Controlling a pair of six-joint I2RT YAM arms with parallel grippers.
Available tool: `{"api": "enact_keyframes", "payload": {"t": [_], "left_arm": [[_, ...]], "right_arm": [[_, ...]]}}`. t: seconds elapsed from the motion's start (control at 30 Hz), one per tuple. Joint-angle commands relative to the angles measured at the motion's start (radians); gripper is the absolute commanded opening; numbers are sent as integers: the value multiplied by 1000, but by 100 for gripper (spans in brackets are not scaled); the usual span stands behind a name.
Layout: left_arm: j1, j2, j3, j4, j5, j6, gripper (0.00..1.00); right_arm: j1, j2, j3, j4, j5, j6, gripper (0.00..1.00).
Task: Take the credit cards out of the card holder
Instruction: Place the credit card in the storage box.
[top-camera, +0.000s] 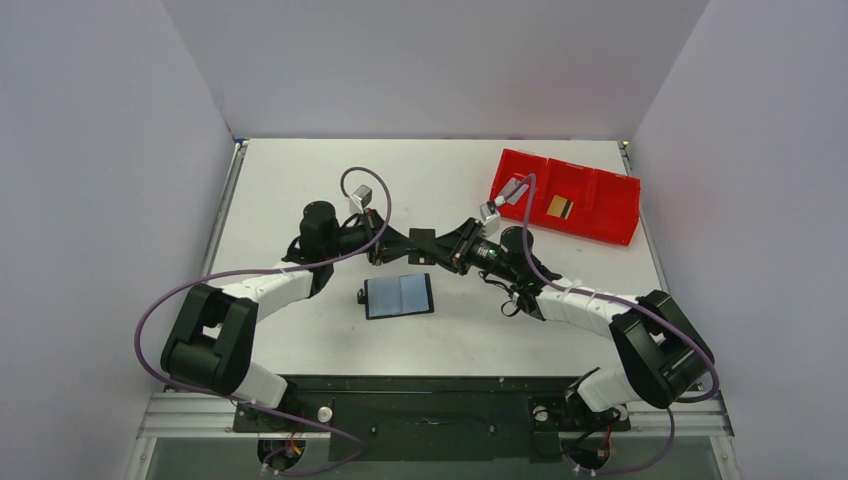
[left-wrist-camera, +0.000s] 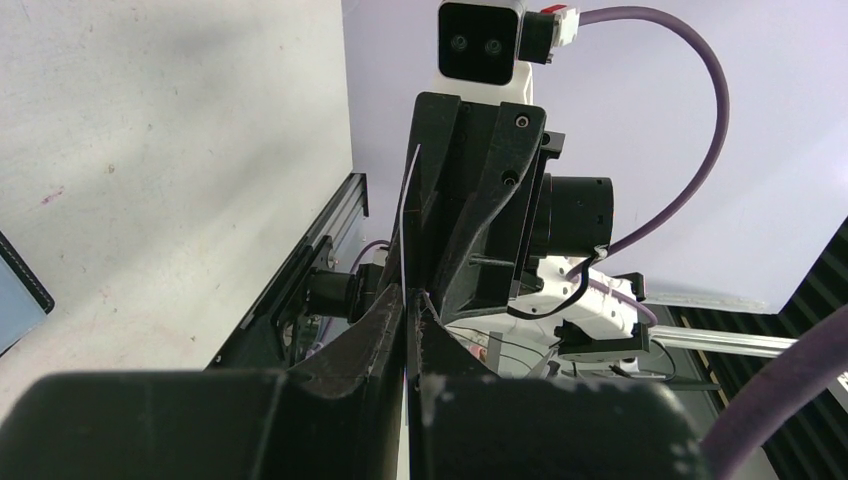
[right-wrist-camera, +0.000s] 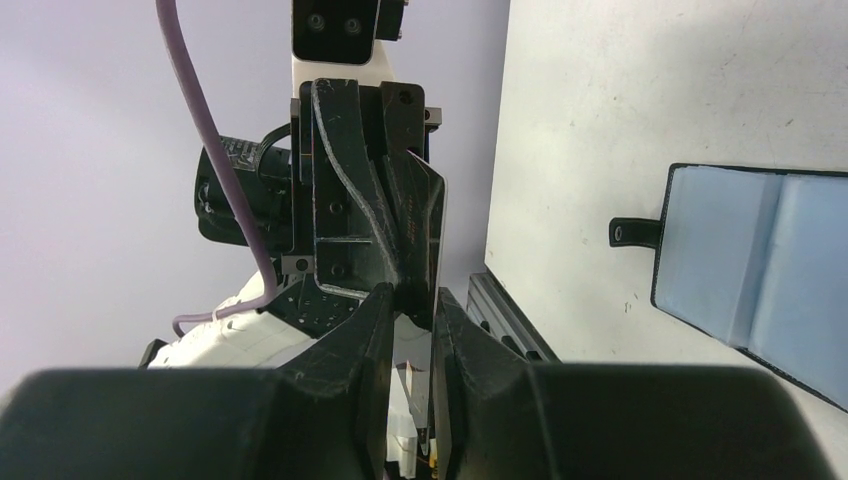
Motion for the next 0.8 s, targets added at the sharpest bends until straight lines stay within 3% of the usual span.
{"api": "enact_keyframes", "payload": {"t": [0.0,0.37,0.63,0.77], "left_arm": [[17,8,1,69,-48,-2,0],[23,1,-6,96,-53,-22,0],[18,12,9,74,-33,-3,0],[14,20,14,64,-24,6,0]], "right_arm": [[5,-51,-19,54,-12,-16,14],[4,-56,-37,68,-14,-11,25],[5,-45,-21,68,-14,-14,24],[4,-38,-8,62,-14,-18,15]]}}
